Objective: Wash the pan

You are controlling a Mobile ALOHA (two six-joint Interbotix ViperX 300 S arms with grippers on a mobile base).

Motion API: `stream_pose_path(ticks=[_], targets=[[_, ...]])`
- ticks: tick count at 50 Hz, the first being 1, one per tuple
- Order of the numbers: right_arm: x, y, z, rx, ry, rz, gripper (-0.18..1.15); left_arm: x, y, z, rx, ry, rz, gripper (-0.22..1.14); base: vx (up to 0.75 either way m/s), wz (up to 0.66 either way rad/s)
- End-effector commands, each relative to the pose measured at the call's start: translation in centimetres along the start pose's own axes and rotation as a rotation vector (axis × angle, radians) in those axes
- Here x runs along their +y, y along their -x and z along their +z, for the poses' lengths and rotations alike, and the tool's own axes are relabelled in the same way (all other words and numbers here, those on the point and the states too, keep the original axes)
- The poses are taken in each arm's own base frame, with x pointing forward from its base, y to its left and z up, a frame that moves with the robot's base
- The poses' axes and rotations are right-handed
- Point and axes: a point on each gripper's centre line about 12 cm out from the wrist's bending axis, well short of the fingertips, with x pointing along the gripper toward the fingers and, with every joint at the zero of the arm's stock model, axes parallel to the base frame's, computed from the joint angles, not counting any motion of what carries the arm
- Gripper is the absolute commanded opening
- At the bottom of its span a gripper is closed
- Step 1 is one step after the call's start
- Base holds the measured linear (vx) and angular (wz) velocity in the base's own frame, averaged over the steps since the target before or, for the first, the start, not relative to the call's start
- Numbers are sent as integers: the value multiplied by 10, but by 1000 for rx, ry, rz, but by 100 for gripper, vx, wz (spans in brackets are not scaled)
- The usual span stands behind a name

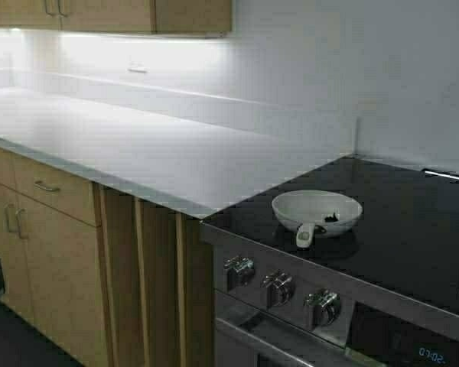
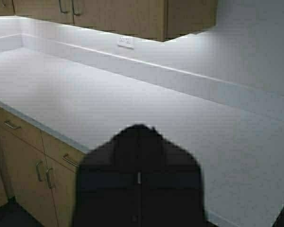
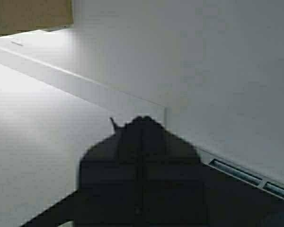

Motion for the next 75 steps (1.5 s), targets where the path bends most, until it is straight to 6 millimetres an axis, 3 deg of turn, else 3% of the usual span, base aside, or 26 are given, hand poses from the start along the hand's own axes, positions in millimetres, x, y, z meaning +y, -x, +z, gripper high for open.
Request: stream_pose_path(ticks=[1,11,16,20,37,55,75], targets=[[2,0,-4,5,8,13,6,0,-3,1,2,8,1,-1,0,0],[2,0,-5,5,10,11,5,-3,-13,-7,50,109,-14,57,0,0],[2,0,-5,5,8,11,5,-16,-24,-16,108,220,-64,89,0,0],[2,0,-5,6,8,11,5,-30,-32,-24,152,305,-111,102,0,0],[2,1,-7,9,6,13,5,-98,-59,-86,294,523,-300,101,0,0],[2,1,-8,12,5,11,5,-141,-83,-175,466,720,-394,101,0,0],[2,1,-9,17,7,12,5,-192,-115,-269,615,1090,-507,101,0,0]])
